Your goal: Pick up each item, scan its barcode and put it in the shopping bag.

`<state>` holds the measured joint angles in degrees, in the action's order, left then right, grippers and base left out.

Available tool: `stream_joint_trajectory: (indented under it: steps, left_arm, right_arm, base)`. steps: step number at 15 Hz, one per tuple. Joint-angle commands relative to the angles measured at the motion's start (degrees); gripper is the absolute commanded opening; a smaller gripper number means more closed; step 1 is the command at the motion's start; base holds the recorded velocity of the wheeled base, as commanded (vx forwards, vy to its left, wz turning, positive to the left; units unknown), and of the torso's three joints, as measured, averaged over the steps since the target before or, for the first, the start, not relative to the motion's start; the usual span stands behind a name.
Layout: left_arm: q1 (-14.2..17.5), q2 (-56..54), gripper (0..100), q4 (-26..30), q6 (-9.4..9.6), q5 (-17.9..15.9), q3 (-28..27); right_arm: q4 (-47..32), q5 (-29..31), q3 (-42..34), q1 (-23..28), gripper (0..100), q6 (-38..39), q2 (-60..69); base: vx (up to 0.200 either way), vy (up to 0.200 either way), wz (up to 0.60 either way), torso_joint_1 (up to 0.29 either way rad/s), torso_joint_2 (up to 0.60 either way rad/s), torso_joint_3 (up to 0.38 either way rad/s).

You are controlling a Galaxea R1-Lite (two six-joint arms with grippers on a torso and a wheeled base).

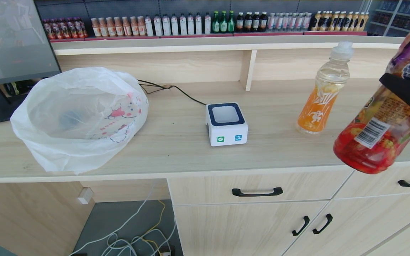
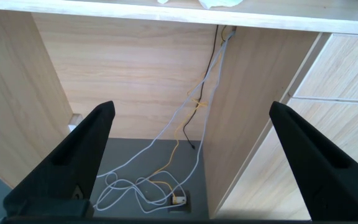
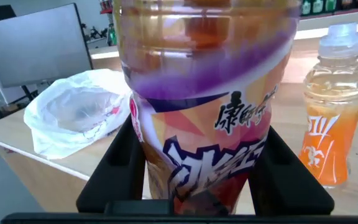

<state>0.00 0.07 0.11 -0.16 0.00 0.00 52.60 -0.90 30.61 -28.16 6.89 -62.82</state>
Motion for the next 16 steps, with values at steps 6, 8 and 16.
stream_joint_trajectory:
  steps: [6,8,16]
  left_arm:
    - [0.0,0.0,100,0.0,-0.02,0.0,0.0]
    - [0.0,0.0,100,0.0,-0.02,0.0,0.0]
    - [0.0,0.0,100,0.0,-0.02,0.0,0.0]
  right_arm:
    - [0.1,-9.5,3.1,-1.7,0,6.4,-6.5]
    - [0.3,-12.8,4.2,-1.7,0,10.8,-8.4]
    - [13.5,-14.9,2.7,-6.8,0,25.0,-15.3]
  base:
    - [0.000,0.000,0.00,0.000,0.00,0.000]
    - [0.000,0.000,0.00,0.000,0.00,0.000]
    - [0.000,0.000,0.00,0.000,0.00,0.000]
